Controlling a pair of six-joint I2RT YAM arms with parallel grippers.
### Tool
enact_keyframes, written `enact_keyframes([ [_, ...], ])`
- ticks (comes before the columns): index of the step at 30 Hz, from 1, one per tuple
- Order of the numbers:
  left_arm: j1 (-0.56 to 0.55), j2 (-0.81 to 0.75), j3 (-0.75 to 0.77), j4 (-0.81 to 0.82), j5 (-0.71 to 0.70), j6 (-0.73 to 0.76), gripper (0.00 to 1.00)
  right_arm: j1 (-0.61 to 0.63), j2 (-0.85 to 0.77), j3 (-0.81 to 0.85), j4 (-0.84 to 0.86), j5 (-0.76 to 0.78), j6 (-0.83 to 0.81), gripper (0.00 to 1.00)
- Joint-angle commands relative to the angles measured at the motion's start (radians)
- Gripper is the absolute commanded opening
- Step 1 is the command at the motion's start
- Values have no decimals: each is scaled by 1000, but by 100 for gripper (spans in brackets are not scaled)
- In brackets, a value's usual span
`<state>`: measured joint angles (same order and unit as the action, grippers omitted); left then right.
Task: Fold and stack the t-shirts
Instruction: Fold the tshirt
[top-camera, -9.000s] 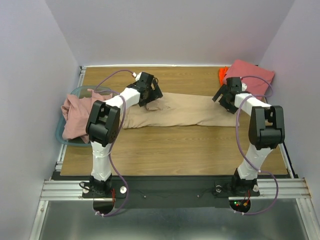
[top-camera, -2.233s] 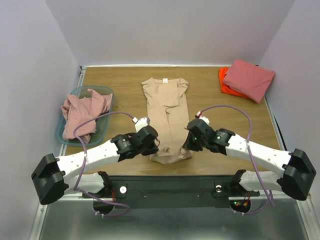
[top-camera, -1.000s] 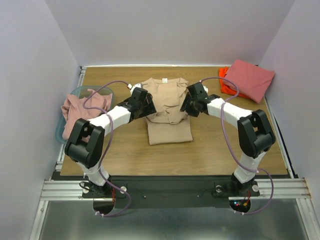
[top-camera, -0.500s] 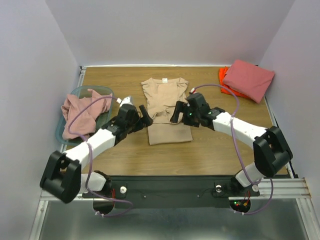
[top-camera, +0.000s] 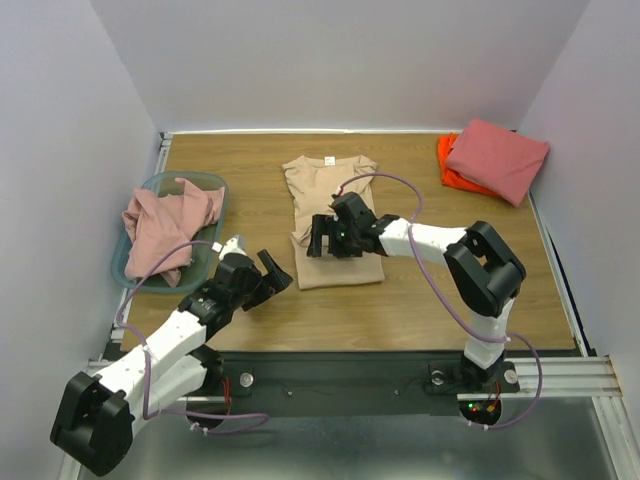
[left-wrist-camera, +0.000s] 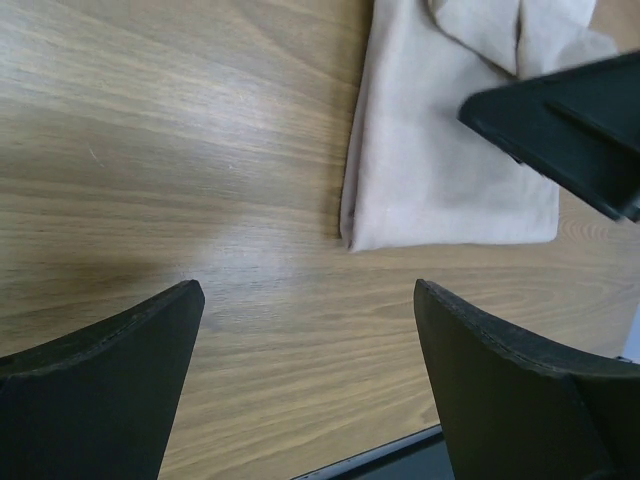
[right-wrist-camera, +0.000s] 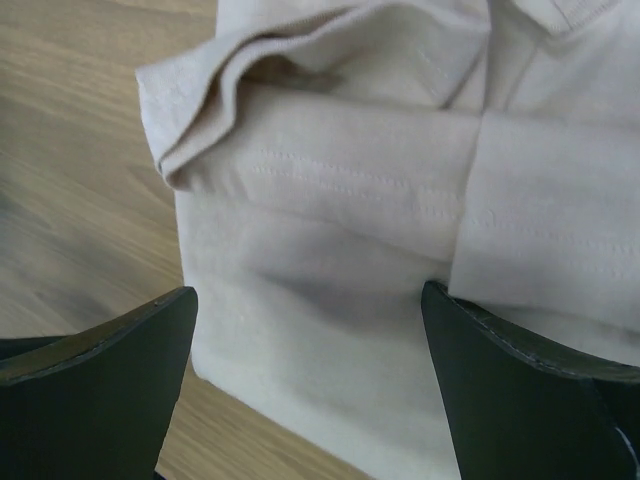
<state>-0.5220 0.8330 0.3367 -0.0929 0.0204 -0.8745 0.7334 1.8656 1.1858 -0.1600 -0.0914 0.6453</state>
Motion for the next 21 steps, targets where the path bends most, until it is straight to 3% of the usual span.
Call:
enact_keyframes([
  [1, -3, -41, 27, -60, -69, -14, 98, 3, 46, 84, 63, 84, -41, 100],
  [12, -3, -67, 19, -114, -94, -20, 98, -31, 200, 313, 63, 445, -171, 100],
  [18, -3, -75, 10, -117, -89, -23, 98, -118, 297, 520, 65, 408, -223, 100],
  [21, -3, -77, -2, -97, -80, -24, 98, -123, 256, 505, 63, 386, -251, 100],
])
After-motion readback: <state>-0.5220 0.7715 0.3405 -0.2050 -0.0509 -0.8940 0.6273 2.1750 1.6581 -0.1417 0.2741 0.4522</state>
